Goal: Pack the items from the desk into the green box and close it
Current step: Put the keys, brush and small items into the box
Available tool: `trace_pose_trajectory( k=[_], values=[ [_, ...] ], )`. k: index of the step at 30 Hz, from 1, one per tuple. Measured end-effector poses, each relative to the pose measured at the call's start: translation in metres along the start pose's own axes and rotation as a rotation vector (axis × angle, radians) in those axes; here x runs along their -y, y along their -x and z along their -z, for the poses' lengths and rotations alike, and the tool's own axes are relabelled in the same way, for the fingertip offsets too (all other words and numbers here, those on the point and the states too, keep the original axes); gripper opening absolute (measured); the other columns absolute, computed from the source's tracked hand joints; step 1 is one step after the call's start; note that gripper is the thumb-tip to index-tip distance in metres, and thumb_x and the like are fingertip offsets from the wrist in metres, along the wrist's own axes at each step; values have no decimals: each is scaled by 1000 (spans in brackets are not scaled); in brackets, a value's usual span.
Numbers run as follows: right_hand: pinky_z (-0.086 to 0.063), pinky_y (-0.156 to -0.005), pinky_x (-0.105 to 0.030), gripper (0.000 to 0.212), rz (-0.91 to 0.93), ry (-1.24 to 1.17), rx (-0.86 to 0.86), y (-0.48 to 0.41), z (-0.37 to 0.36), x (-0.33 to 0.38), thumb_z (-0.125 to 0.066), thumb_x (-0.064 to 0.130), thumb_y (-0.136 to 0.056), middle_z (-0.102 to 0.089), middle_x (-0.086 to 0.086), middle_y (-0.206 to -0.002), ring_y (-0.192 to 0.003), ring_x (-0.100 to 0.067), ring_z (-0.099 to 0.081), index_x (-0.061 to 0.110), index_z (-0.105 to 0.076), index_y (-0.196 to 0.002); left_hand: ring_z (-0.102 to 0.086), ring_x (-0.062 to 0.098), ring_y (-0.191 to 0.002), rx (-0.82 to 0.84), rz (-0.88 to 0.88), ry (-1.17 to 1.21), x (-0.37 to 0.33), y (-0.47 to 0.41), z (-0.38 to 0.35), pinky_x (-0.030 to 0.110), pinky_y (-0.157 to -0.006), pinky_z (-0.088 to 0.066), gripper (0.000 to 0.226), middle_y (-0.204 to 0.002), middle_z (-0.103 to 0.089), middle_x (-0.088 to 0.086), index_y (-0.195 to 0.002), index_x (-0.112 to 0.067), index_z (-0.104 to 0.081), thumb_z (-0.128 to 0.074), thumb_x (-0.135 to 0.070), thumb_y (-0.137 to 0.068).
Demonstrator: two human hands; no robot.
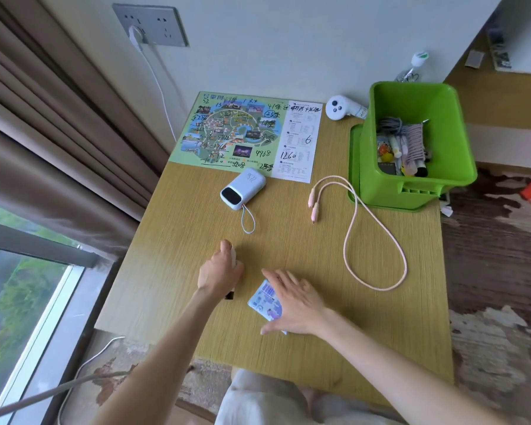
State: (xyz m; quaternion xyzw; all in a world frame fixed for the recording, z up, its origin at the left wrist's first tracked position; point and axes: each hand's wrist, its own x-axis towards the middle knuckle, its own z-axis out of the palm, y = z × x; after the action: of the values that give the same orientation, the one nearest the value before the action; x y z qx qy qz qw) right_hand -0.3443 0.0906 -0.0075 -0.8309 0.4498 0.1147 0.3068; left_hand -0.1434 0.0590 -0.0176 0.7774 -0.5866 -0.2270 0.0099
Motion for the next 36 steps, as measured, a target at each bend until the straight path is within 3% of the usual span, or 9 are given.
trace_pose_trajectory(
  k=[3, 6, 10, 16, 20, 24, 30, 36],
  values=[
    [-37, -104, -43, 105, -19, 86, -87, -2, -8, 1, -71, 38, -74, -26, -6, -148, -136, -25, -29, 16, -4, -152, -55, 23, -59, -1, 7, 30, -7, 2, 6, 29, -46, -34, 20, -70, -54, -4, -97, -16, -42, -50, -33, -88],
    [-42, -97, -38, 83, -77, 103, -195, -7, 3, -8, -68, 20, -76, -39, -6, -137, -126, -24, -40, 11, -22, -144, -56, 18, -58, -4, -19, 95, -22, -1, 17, 28, -47, -38, 22, -70, -58, -2, -87, -15, -49, -57, -35, -82],
    [-44, -94, -40, 71, -129, -33, -341, -9, 45, -35, -71, 21, -75, -46, -3, -129, -119, -22, -44, 14, -34, -135, -60, 25, -62, -52, -82, 172, -61, -15, 44, 30, -51, -43, 24, -68, -58, 1, -84, -13, -48, -59, -33, -81],
    [-50, -90, -38, 78, -167, -100, -645, 2, 149, -87, -79, 22, -71, -52, -3, -126, -112, -16, -48, 13, -37, -136, -57, 27, -68, -112, -224, 331, -144, -47, 98, 32, -53, -37, 25, -75, -58, 4, -90, -12, -47, -57, -34, -87],
    [-42, -77, -32, 71, -256, -256, -820, 14, 220, -121, -77, 36, -70, -53, 5, -120, -105, -13, -49, 23, -39, -129, -52, 25, -60, -122, -320, 418, -209, -71, 135, 32, -50, -35, 23, -68, -55, 3, -81, -15, -42, -54, -34, -87],
    [-41, -73, -31, 64, -266, -318, -930, 20, 271, -155, -76, 29, -69, -54, 6, -114, -102, -14, -51, 25, -43, -123, -44, 21, -54, -110, -408, 433, -261, -94, 161, 31, -49, -31, 24, -64, -50, -1, -82, -15, -42, -54, -35, -88],
    [-45, -77, -39, 64, -399, -126, -843, 4, 318, -234, -77, 19, -71, -54, -6, -118, -106, -29, -53, 14, -43, -125, -53, 30, -64, -73, -461, 433, -322, -143, 177, 40, -60, -46, 33, -74, -58, 8, -94, -6, -48, -53, -38, -90],
    [-44, -69, -35, 67, -618, -411, -748, -47, 297, -260, -65, 51, -83, -50, -4, -129, -106, -28, -60, 15, -34, -130, -57, 30, -69, -33, -413, 465, -353, -187, 160, 42, -65, -50, 33, -78, -61, 7, -94, -8, -49, -52, -41, -90]
  ],
)
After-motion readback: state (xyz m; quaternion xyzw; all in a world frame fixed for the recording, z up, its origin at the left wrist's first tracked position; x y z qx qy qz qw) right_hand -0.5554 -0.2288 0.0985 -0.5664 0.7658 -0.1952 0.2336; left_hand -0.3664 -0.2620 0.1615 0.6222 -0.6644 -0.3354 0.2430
